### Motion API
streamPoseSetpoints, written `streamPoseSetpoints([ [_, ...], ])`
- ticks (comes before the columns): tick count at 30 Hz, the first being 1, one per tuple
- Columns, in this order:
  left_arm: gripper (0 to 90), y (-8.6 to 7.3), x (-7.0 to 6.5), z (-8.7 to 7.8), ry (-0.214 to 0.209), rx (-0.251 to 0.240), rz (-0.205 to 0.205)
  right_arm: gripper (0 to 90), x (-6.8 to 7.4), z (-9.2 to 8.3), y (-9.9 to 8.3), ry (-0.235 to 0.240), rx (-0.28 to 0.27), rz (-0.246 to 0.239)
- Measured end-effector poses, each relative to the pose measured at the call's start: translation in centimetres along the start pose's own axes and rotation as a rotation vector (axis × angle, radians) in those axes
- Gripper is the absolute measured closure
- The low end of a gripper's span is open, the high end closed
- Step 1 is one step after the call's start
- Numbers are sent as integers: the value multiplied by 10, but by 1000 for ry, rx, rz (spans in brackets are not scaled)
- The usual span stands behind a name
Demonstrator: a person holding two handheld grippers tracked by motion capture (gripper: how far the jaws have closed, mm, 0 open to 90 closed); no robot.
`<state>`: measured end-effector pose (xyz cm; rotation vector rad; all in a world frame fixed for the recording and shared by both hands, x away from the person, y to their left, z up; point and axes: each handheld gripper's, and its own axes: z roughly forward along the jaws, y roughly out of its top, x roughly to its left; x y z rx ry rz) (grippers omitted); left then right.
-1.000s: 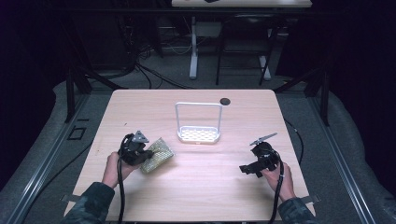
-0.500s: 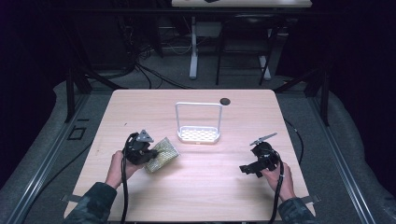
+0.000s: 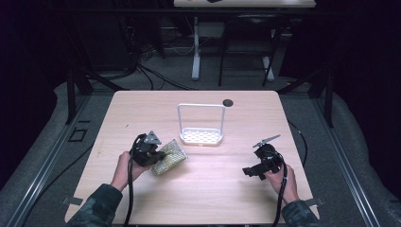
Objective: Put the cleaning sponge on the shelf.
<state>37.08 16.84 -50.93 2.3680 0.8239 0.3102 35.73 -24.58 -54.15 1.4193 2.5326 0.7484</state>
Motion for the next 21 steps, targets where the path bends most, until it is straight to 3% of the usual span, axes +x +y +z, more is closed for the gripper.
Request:
streamPoseSetpoints([
  [21, 888, 30, -11, 18, -21, -26, 47, 71, 0, 0, 0, 0, 4, -3],
])
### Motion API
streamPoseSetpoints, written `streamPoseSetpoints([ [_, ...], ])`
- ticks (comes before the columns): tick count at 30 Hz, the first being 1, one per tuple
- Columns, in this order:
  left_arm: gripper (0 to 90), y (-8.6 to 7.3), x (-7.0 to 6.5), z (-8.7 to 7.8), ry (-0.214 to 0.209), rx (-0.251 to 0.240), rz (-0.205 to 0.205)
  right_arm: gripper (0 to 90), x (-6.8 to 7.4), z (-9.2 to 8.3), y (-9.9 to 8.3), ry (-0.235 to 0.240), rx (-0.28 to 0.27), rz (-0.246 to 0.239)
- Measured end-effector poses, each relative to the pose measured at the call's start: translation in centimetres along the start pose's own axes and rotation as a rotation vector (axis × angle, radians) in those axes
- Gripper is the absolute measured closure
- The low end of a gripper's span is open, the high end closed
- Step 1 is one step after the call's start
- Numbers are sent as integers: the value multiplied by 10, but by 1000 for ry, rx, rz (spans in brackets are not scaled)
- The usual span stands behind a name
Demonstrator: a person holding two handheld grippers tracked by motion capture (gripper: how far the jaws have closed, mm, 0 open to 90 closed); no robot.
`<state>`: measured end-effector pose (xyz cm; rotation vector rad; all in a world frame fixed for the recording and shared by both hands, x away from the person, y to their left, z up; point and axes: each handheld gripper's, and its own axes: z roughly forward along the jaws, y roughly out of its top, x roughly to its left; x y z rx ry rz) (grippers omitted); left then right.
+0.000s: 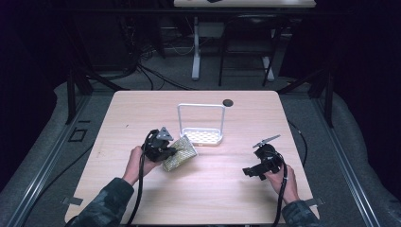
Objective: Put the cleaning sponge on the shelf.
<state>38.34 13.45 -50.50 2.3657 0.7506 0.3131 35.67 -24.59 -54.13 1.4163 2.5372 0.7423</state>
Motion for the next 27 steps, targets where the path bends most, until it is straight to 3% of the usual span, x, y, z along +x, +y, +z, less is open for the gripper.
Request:
streamPoseSetpoints([
  [27, 888, 31, -5, 27, 11, -34, 8, 71, 0, -1, -1, 0, 1, 5],
])
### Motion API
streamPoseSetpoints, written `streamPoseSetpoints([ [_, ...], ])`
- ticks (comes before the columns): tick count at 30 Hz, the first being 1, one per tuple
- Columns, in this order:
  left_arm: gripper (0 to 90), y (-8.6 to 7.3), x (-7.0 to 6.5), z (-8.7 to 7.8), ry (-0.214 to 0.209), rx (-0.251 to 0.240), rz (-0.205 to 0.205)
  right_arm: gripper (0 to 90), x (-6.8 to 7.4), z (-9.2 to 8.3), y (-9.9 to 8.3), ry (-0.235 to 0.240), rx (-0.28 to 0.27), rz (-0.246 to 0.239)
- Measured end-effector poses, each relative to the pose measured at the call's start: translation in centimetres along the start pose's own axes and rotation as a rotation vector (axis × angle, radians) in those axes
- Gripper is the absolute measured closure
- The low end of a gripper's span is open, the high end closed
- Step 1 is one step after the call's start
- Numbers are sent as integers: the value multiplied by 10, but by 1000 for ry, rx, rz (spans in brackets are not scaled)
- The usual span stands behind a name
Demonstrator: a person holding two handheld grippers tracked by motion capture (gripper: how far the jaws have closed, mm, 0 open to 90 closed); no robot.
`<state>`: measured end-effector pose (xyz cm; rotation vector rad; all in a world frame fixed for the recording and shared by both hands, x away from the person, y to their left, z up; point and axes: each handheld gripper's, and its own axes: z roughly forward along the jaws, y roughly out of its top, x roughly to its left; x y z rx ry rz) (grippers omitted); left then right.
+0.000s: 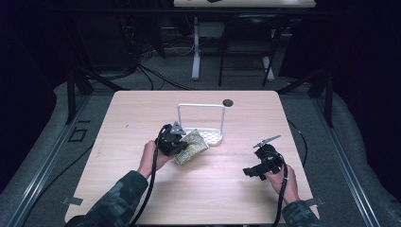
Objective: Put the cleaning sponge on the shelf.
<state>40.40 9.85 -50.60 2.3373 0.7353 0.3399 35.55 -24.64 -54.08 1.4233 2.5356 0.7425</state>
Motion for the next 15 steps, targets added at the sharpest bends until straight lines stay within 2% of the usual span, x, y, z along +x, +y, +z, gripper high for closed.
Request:
streamPoseSetpoints([
  [8, 888, 13, -1, 8, 22, -20, 11, 72, 2, 1, 2, 7, 4, -5],
  [15, 888, 19, 4, 12, 51, -43, -9, 72, 1, 1, 2, 7, 3, -8],
])
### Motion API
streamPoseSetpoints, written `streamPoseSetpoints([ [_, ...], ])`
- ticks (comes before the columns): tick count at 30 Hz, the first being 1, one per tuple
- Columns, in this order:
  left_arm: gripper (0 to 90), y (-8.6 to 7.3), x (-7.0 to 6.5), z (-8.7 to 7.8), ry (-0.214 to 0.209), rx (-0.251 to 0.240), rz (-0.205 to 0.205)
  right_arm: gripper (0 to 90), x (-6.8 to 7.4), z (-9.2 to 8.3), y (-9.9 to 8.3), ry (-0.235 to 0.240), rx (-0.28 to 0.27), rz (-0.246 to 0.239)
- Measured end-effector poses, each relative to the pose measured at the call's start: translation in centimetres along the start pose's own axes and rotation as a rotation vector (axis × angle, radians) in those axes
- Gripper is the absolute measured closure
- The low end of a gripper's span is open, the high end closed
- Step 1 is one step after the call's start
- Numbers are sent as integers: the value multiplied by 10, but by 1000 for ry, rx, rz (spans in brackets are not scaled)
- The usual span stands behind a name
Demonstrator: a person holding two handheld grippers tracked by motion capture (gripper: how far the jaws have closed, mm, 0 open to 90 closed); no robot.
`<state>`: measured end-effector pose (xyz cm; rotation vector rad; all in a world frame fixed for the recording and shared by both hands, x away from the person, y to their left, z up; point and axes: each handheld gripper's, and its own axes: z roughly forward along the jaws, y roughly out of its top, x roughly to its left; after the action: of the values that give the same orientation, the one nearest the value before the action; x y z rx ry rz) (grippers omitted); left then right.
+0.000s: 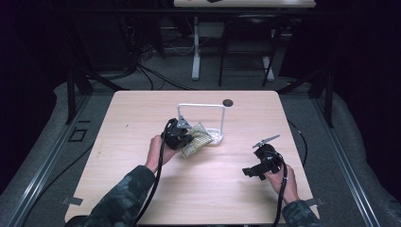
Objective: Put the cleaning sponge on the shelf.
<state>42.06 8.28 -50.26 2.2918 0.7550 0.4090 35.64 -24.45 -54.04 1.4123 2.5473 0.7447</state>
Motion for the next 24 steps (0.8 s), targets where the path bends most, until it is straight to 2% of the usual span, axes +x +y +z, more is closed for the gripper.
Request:
streamPoseSetpoints([
  [11, 888, 6, 7, 9, 32, -1, -27, 72, 0, 1, 0, 2, -3, 0],
  [16, 888, 12, 5, 15, 52, 2, -19, 72, 0, 1, 1, 3, -1, -2],
  [24, 888, 19, 4, 23, 78, -1, -29, 72, 1, 1, 1, 5, -5, 0],
])
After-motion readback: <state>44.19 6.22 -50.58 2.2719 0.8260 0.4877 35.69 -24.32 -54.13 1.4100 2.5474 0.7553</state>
